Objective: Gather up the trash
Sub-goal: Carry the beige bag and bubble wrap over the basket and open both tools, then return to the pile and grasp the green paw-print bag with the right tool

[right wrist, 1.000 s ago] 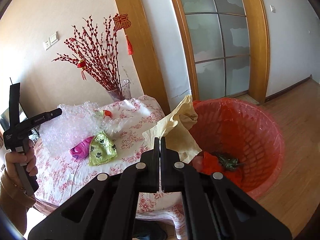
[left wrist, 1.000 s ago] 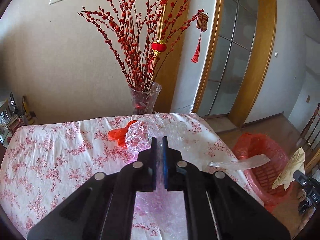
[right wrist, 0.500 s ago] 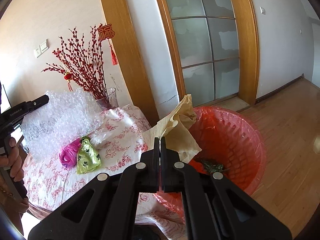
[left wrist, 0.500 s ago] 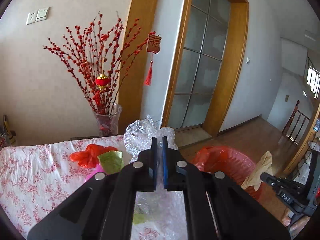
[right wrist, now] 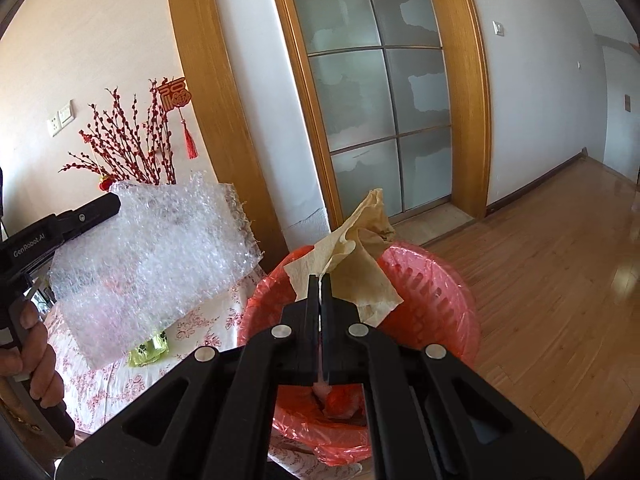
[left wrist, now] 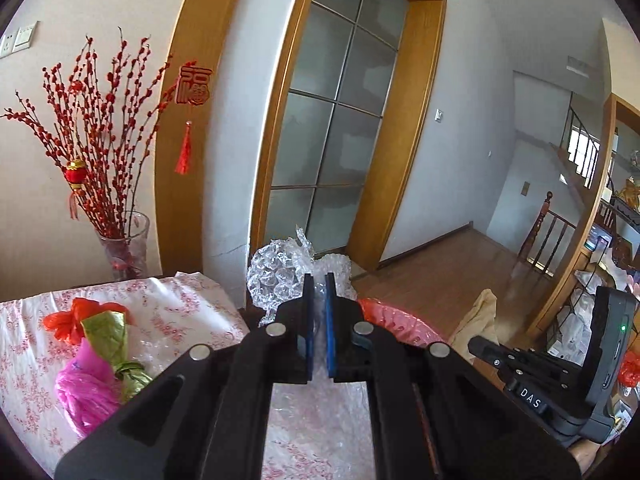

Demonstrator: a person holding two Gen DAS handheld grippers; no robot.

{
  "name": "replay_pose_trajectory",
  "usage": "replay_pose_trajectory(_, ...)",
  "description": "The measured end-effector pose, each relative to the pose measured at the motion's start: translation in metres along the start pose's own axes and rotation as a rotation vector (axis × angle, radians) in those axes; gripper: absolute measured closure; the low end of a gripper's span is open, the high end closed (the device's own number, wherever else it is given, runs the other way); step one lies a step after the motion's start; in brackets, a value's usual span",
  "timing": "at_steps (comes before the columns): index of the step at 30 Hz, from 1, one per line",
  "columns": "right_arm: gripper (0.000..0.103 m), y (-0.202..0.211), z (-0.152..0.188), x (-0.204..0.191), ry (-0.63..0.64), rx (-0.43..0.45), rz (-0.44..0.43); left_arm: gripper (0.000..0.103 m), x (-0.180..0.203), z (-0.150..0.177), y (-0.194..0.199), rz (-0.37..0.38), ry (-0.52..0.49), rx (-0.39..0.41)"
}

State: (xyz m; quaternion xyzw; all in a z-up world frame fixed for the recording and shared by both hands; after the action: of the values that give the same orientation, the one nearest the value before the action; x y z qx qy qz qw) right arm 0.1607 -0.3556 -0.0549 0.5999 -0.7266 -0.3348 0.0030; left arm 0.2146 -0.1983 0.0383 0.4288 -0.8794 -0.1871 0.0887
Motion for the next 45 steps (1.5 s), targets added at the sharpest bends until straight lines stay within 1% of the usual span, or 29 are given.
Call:
replay_pose_trajectory(8, 0.102, -0.011, -0.004, 0.021, -0.029, -0.012, 0.020, 0.097, 0.039, 0.013, -0.039, 0.050, -0.018, -0.029)
replay_pose_trajectory(13, 0.102, -0.017, -0.004, 0.029, -0.042, -0.020, 0.026, 0.097, 0.050, 0.025, -0.060, 0.065, -0.028, -0.052)
replay_pose_trajectory(21, 0.102, -0.034, -0.006, 0.034, -0.048, -0.039, 0.033, 0.096, 0.055, 0.039, -0.084, 0.081, -0.039, -0.087)
replay_pose_trajectory(23, 0.101, -0.039, -0.006, 0.035, -0.050, -0.047, 0.037, 0.094, 0.056, 0.044, -0.090, 0.086, -0.037, -0.107)
replay_pose_trajectory(24, 0.101, -0.041, -0.005, 0.036, -0.050, -0.054, 0.037, 0.089, 0.056, 0.047, -0.093, 0.087, -0.036, -0.117)
replay_pose_trajectory(25, 0.100, -0.044, -0.004, 0.037, -0.052, -0.064, 0.038, 0.081, 0.055, 0.050, -0.095, 0.085, -0.034, -0.127)
replay_pose_trajectory(26, 0.097, -0.046, -0.002, 0.038, -0.056, -0.071, 0.040, 0.076, 0.054, 0.052, -0.096, 0.081, -0.027, -0.133)
replay_pose_trajectory(27, 0.088, -0.047, -0.001, 0.040, -0.061, -0.076, 0.042, 0.071, 0.052, 0.054, -0.096, 0.081, -0.019, -0.137)
replay_pose_trajectory(28, 0.081, -0.047, 0.001, 0.041, -0.067, -0.079, 0.042, 0.070, 0.049, 0.055, -0.096, 0.080, -0.012, -0.141)
replay_pose_trajectory(29, 0.066, -0.047, 0.002, 0.043, -0.071, -0.077, 0.043, 0.069, 0.047, 0.057, -0.096, 0.079, -0.004, -0.147)
replay_pose_trajectory(30, 0.062, -0.045, 0.003, 0.044, -0.075, -0.068, 0.047, 0.069, 0.044, 0.059, -0.095, 0.077, 0.004, -0.153)
replay_pose_trajectory(33, 0.062, -0.041, 0.005, 0.048, -0.081, -0.063, 0.057, 0.069, 0.033, 0.062, -0.087, 0.061, 0.026, -0.155)
replay_pose_trajectory(35, 0.062, -0.038, 0.008, 0.050, -0.087, -0.063, 0.061, 0.066, 0.024, 0.062, -0.077, 0.032, 0.028, -0.145)
replay_pose_trajectory(37, 0.062, -0.035, 0.009, 0.048, -0.080, -0.056, 0.066, 0.059, 0.016, 0.063, -0.064, -0.013, 0.015, -0.134)
replay_pose_trajectory(38, 0.062, -0.033, 0.010, 0.047, -0.074, -0.052, 0.068, 0.058, 0.011, 0.065, -0.059, -0.038, 0.002, -0.132)
replay_pose_trajectory(42, 0.062, -0.026, 0.015, 0.027, -0.042, -0.050, 0.039, 0.051, -0.008, 0.072, -0.032, -0.121, -0.015, -0.127)
replay_pose_trajectory(45, 0.062, -0.023, 0.021, 0.002, -0.003, -0.055, -0.003, 0.051, -0.027, 0.079, -0.012, -0.173, -0.001, -0.133)
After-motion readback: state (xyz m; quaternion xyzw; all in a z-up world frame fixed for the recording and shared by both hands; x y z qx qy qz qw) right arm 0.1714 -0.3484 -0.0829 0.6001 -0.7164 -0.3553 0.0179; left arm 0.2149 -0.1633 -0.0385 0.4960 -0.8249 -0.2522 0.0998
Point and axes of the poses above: each gripper's, at about its wrist camera, not at the fingertips, and y roughly against the way its jaws point, x to its right, z to its underside, the point moved 10 cm from there along -y, roughly the way its jaws point, and after that the axes turned 13 degrees about -y, right-handed, at the moved point
